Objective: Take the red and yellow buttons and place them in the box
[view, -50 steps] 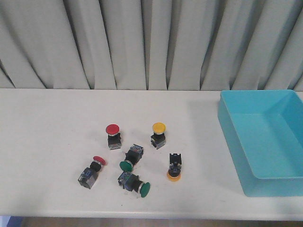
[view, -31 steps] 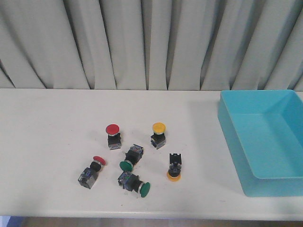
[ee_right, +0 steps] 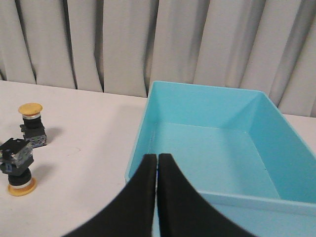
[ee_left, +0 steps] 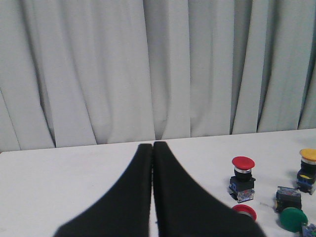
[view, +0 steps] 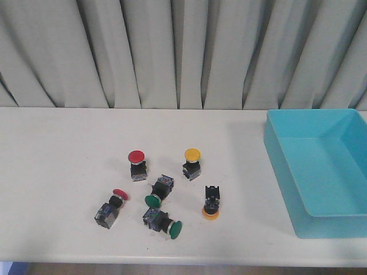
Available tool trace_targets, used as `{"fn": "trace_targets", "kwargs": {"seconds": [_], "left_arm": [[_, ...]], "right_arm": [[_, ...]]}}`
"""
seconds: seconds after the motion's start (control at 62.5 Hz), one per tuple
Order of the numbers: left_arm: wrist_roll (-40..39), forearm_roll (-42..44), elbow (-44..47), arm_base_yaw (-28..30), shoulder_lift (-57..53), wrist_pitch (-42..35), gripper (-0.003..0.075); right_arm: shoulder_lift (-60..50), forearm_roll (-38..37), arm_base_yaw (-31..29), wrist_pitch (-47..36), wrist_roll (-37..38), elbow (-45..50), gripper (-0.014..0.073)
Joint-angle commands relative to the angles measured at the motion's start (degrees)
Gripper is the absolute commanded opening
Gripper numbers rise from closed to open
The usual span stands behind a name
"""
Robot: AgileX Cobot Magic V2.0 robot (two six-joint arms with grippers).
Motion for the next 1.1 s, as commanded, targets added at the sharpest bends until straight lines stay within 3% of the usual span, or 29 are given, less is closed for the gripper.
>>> {"fn": "trace_targets", "kwargs": {"seconds": [0.0, 0.144, 0.224, 0.416, 0.464, 0.528, 0.592, 0.672, 0.752, 0.832, 0.944, 1.088], "left_arm": [[-0.3, -0.4, 2.1, -0.3, -0.8, -4.5, -0.0006], [-0.3, -0.4, 2.1, -0.3, -0.8, -4.5, -0.0006], [0.7, 0.3, 2.1, -0.3, -0.8, -6.1, -0.0006], [5.6, 0.0, -4.0, -0.1, 0.0, -25.7, -0.0006], [8.0, 0.0, -8.3, -0.1, 2.2, -27.4, -0.0006], [12.1, 0.0, -15.8, -0.1, 7.8, -26.7, -0.0006], [13.6, 0.0, -24.4, -0.1, 16.1, -23.6, -0.0006], [12.8, -0.1, -33.2, -0.2, 25.9, -16.2, -0.0006], [11.2, -0.4, -39.0, -0.2, 34.0, -7.1, -0.0006], [11.2, -0.4, -41.2, -0.6, 39.7, -3.3, -0.0006], [11.2, -0.4, -41.5, -0.7, 45.4, -4.7, -0.0006], [10.5, -0.4, -42.0, -1.4, 51.3, -7.1, -0.0002]], "right_arm": [[-0.6, -0.2, -0.4, -4.1, -0.1, 0.4, -0.0003], [-0.6, -0.2, -0.4, -4.3, -0.1, 0.4, -0.0003], [-0.6, -2.4, -0.4, -9.2, -2.3, 0.3, -0.0003], [1.0, 4.2, -0.4, -49.8, 2.3, -7.3, -0.0003], [4.0, 5.2, -0.4, -52.0, 1.0, -12.7, -0.0003], [10.2, 4.4, -0.4, -48.9, -4.4, -20.8, -0.0003], [18.7, 1.4, -0.4, -39.2, -9.0, -31.8, -0.0003], [29.6, 1.6, -0.4, -21.6, -7.8, -41.5, -0.0003], [37.1, 1.4, 0.4, -9.4, -7.2, -47.3, -0.0003], [43.3, 1.3, 2.9, -7.4, -7.2, -48.5, -0.0003], [48.3, 1.3, 6.0, -5.6, -7.2, -48.4, -0.0003], [53.5, 4.6, 5.8, -6.2, -4.2, -48.4, 0.0003]]}}
